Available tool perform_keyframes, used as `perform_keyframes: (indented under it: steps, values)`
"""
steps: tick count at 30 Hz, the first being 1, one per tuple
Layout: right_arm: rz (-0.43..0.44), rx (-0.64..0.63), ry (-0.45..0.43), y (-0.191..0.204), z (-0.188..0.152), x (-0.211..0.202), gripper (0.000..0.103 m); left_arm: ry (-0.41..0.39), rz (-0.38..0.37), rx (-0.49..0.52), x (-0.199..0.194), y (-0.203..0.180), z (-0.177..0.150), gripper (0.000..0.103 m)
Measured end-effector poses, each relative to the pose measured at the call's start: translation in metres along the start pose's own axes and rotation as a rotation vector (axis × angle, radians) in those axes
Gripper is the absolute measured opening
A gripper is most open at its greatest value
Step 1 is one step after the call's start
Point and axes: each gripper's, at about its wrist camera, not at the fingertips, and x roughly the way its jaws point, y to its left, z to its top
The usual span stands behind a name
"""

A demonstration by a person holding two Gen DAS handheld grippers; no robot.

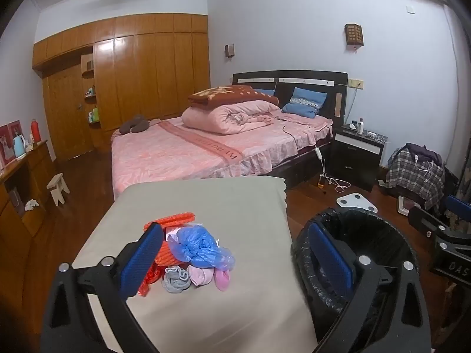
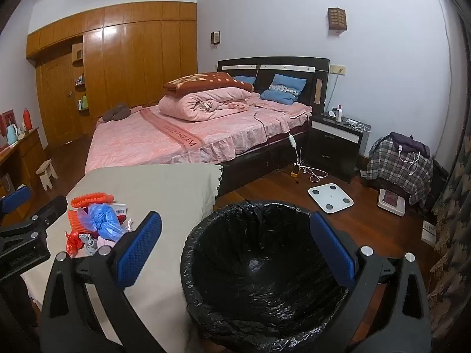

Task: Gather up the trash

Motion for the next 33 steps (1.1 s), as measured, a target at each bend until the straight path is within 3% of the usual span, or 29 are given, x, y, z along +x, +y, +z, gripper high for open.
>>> perform_keyframes:
  steps: [33]
  values:
    - [0.003,0.0,0.007,0.0013,0.001,0.0,0.098,0.003,0.006,0.007,0.0001,0.0001,0.0011,0.097]
